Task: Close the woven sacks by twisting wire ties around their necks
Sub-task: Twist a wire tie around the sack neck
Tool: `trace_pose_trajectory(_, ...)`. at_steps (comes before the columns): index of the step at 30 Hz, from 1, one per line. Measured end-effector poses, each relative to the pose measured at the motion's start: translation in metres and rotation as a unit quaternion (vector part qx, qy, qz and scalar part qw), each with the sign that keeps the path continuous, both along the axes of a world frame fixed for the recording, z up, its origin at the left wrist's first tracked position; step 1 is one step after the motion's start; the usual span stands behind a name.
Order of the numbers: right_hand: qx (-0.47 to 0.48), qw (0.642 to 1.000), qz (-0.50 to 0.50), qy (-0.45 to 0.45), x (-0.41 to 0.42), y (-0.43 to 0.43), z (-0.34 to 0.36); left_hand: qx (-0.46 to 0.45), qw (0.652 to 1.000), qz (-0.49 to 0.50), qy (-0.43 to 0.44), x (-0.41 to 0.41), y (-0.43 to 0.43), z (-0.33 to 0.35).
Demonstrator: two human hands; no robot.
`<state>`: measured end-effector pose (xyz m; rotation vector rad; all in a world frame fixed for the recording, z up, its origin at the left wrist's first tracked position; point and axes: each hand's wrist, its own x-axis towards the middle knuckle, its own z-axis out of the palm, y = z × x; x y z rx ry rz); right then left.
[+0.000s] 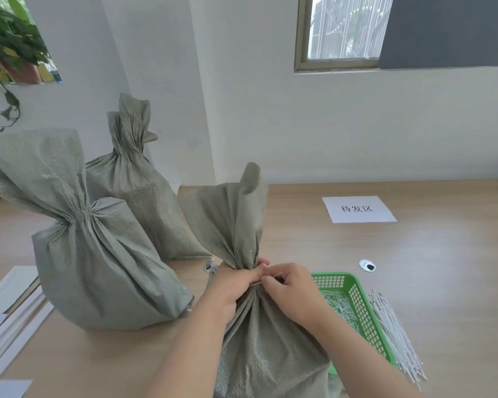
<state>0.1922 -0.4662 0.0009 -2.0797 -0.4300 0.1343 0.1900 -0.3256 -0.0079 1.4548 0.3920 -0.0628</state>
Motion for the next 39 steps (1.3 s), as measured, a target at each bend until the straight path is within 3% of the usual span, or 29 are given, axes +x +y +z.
trace_pose_trajectory(6, 0.034, 0.995, -0.044, 0.084, 0.013, -0.003, 0.0, -0.08, 0.993, -0.082, -0.037, -0.007, 0.012, -0.001)
trace_pose_trajectory(15, 0.097, 0.98, -0.018, 0.175, 0.022, -0.006, -0.004, 0.034, 0.984, -0.168, -0.055, 0.001, 0.029, -0.009)
trace_pose_trajectory(21, 0.21, 0.95, 0.03, 0.229, 0.032, -0.019, -0.007, -0.027, 0.981, -0.191, -0.035, 0.005, 0.028, -0.015)
trace_pose_trajectory(25, 0.225, 0.948, 0.019, 0.223, 0.031, -0.017, -0.01, -0.077, 0.983, -0.161, -0.035, 0.006, 0.028, -0.015)
trace_pose_trajectory(39, 0.209, 0.955, -0.102, 0.182, 0.02, 0.005, -0.005, -0.103, 0.984, -0.136, -0.045, 0.005, 0.032, -0.01)
